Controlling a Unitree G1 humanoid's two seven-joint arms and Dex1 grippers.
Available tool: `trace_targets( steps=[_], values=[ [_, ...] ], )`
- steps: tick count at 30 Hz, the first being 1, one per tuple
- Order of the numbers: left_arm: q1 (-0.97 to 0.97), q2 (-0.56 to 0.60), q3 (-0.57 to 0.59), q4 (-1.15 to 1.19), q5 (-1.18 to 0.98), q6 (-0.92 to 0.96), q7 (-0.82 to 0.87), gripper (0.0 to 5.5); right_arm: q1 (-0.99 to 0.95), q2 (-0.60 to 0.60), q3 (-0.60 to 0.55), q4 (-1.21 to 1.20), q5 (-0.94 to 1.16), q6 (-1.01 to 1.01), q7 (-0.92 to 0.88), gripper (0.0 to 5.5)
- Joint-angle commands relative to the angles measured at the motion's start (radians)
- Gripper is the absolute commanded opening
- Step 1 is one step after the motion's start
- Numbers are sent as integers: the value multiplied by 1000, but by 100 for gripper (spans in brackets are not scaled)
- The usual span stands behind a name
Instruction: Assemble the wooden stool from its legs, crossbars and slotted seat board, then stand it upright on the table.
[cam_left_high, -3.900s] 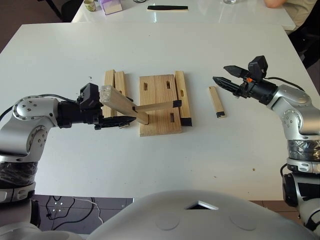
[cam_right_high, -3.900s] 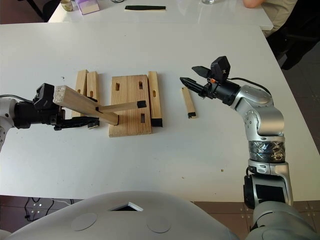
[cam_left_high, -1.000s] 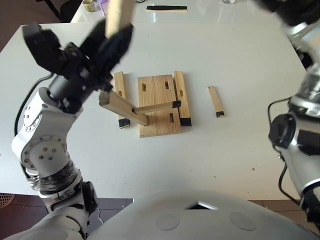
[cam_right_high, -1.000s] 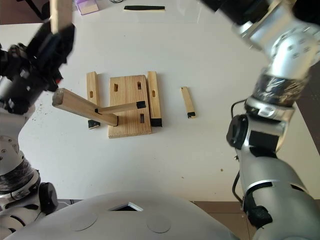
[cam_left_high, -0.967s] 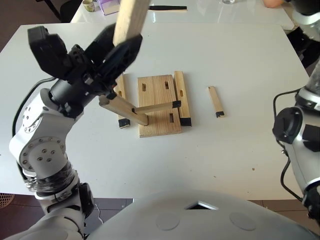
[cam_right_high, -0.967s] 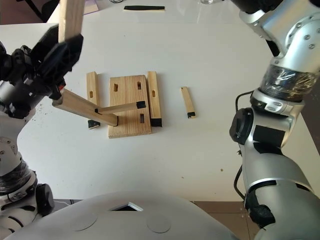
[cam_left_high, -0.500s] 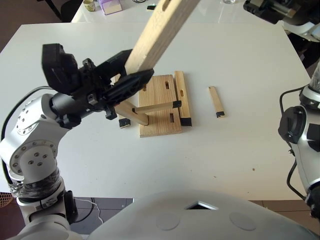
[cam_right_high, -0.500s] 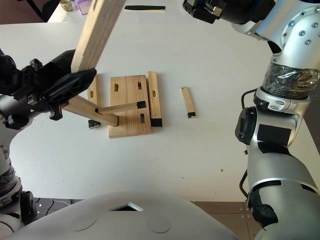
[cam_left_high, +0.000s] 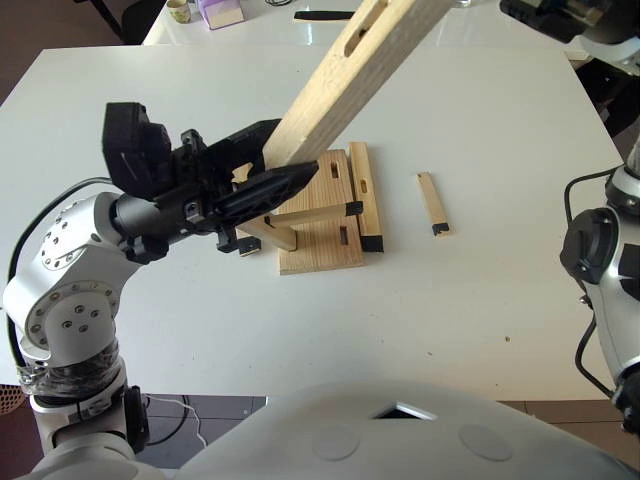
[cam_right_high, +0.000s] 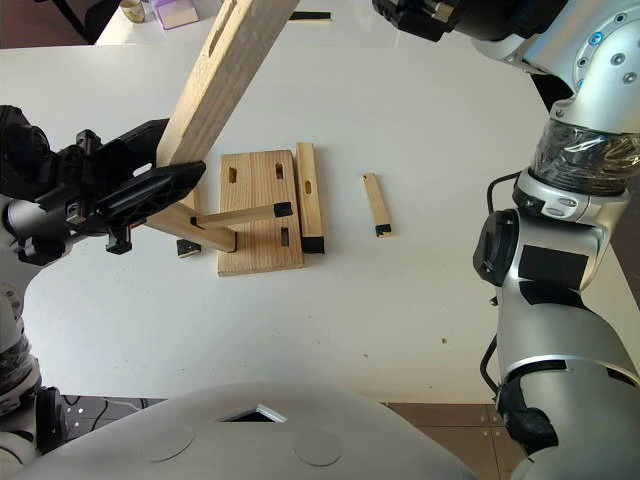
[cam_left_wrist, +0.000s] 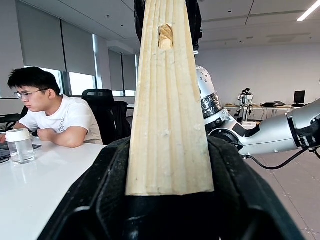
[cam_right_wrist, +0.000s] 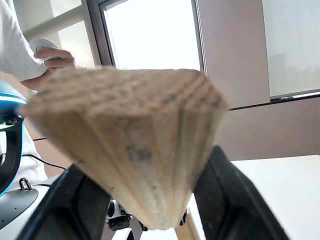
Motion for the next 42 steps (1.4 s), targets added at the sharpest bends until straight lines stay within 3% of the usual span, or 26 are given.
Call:
trace_targets(
  steps=[1,12,13,18,24,30,37,42],
  values=[
    [11,17,-7,10,9,-7,-3,203,12,-20,1,-22,-15,-3,36,211],
    [-9,-19,-74,24,54,-19,58,203,80,-4,16,-91,-30,-34,14,206],
    [-10,-16,-83,28,62,-17,60,239,77,1,8,-85,-28,-39,-3,206],
    [-20,2,-96,48,100,-34,76,302,47,-2,-31,-52,-56,-83,-68,205],
    [10,35,59,115,150,-99,122,302,28,-114,2,110,-342,-322,8,204],
    [38,-42,184,109,56,-130,252,302,196,-155,167,105,-595,-540,175,204],
    [-46,-143,269,167,-81,-201,491,302,469,-127,238,-172,-619,-542,176,204],
    [32,-133,237,143,-62,-174,489,302,508,-124,206,-254,-547,-468,170,204]
  ],
)
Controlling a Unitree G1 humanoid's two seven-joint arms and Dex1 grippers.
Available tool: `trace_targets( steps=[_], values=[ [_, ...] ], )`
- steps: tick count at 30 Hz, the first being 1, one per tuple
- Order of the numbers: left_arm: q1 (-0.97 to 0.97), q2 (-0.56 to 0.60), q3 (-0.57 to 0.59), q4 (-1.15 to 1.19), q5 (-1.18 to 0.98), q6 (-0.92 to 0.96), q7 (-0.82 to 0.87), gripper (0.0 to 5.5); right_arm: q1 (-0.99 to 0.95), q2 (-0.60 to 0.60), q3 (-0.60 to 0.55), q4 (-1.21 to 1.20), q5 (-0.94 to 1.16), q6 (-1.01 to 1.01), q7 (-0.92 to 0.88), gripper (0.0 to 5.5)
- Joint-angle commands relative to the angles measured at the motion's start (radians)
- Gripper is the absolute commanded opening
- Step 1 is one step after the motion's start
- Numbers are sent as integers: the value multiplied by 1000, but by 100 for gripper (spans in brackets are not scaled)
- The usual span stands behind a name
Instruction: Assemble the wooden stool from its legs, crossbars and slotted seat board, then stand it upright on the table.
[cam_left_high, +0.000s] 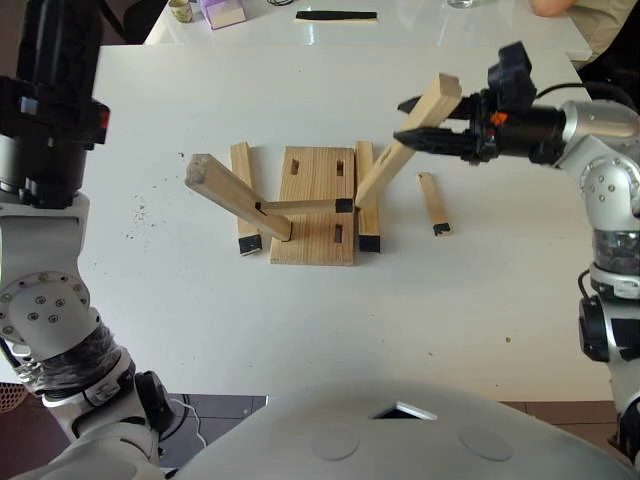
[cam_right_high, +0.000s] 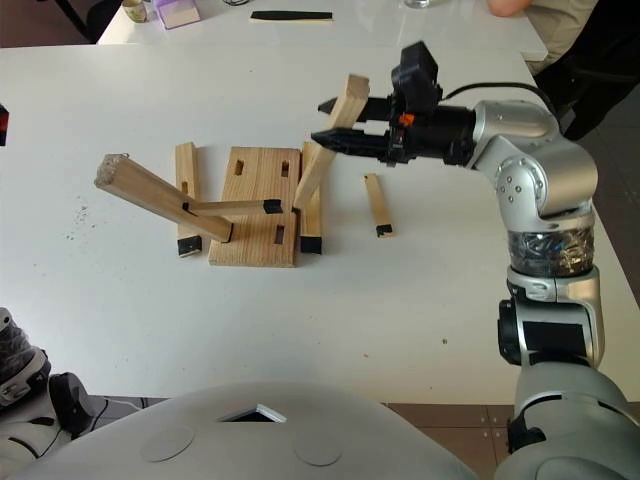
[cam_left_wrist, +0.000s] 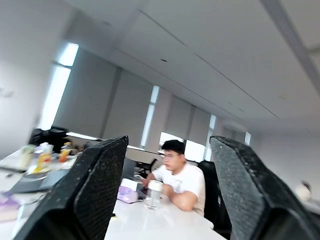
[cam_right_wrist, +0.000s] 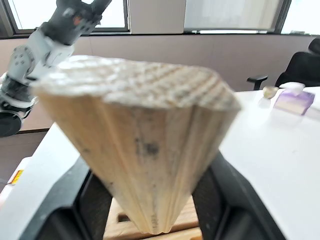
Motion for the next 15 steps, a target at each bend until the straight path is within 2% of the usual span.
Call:
trace_targets(
  steps=[1,7,15],
  values=[
    [54,5,-31,-21,19,26,-1,302,20,-1,-42,-90,89,73,-11,204],
    [55,-7,-90,-2,73,20,-5,302,52,32,-43,-127,109,94,-50,204],
    [57,-15,-82,25,76,15,-17,302,56,62,-43,-108,111,92,-71,204]
  ],
)
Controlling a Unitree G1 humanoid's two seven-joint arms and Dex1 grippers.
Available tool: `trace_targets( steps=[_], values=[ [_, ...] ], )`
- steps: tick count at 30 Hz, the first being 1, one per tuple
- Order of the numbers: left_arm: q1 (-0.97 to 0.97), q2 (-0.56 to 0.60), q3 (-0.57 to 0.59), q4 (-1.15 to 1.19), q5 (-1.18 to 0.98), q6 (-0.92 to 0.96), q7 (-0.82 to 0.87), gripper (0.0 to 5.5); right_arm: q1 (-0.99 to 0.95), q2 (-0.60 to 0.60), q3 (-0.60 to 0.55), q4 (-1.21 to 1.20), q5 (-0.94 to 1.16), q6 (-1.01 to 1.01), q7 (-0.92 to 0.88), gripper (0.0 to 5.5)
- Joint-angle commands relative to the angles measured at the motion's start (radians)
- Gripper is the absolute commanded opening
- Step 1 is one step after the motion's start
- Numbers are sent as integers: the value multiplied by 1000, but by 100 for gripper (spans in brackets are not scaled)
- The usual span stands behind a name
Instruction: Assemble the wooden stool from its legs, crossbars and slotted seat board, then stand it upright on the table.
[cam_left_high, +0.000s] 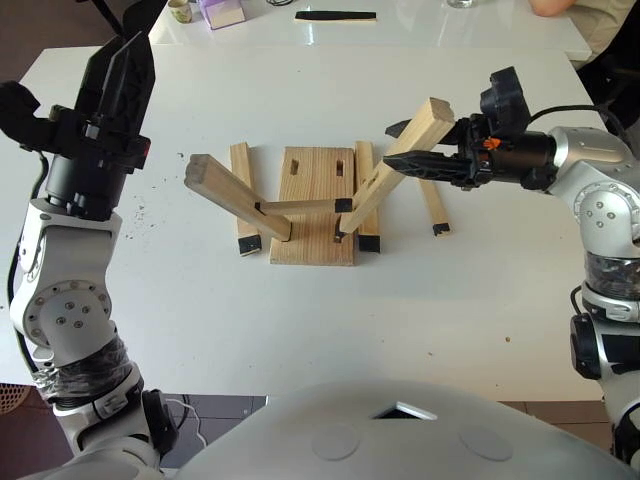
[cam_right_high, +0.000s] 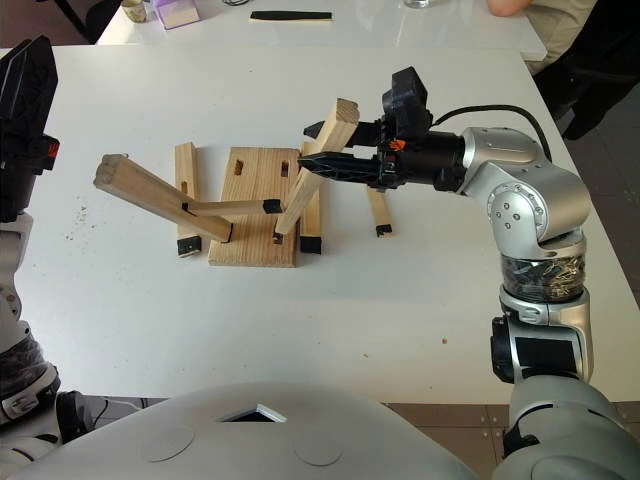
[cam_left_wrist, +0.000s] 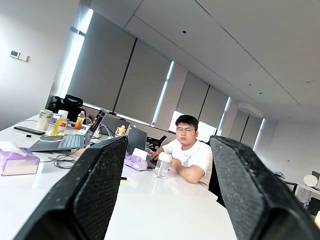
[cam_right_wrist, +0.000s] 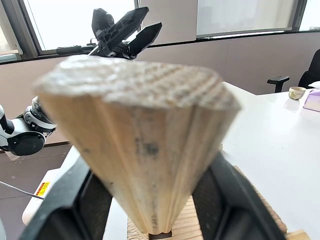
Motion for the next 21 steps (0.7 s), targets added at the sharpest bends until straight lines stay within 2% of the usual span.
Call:
trace_targets(
  steps=[1,14,21],
  values=[
    [5,-8,-1,18,3,-1,-7,302,4,15,-2,9,5,-2,-10,204],
    [15,-25,-21,20,28,-4,-21,302,34,17,58,112,-116,-98,12,204],
    [56,-48,-39,-14,52,-12,-27,302,4,2,100,45,-179,-165,7,204]
  ],
)
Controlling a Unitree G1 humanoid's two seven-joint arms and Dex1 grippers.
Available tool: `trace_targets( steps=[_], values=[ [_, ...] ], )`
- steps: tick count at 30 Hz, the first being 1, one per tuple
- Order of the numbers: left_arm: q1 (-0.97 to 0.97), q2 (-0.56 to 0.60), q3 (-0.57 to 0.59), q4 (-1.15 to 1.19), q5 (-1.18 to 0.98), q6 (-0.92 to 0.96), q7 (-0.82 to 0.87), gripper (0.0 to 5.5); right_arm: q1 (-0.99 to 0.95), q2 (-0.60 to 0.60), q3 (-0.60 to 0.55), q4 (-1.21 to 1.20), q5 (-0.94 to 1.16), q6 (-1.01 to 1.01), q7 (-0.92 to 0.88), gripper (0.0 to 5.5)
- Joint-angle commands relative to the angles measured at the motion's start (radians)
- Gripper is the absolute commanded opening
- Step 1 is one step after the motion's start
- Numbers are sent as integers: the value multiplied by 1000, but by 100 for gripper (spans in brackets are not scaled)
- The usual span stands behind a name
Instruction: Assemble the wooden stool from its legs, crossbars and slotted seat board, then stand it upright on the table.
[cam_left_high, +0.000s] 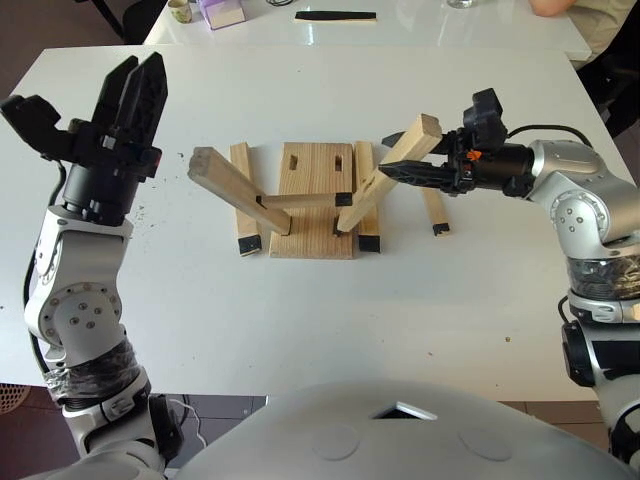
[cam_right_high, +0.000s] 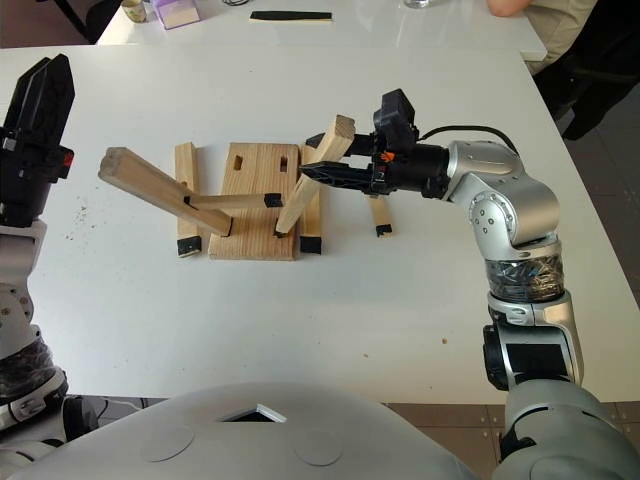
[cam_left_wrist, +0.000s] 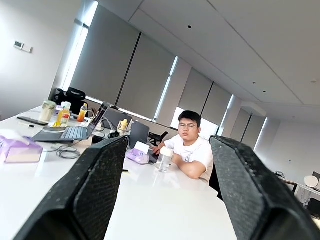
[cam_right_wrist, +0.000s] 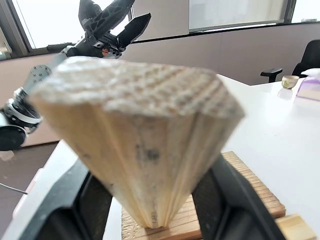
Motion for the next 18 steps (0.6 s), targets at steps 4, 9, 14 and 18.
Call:
trace_targets(
  steps=[4,9,14,18],
  values=[
    [56,-48,-43,-59,45,-27,-6,302,-19,-19,73,-97,-97,-23,-23,204],
    [73,-58,-64,-67,76,-37,-7,302,-11,-14,140,-90,-158,-36,-39,204],
    [94,-62,-90,-81,110,-48,-15,302,-20,-16,158,-56,-190,-51,-52,204],
    [109,-56,-126,-89,155,-47,-25,302,-42,-15,161,-42,-185,-39,-53,204]
  ],
)
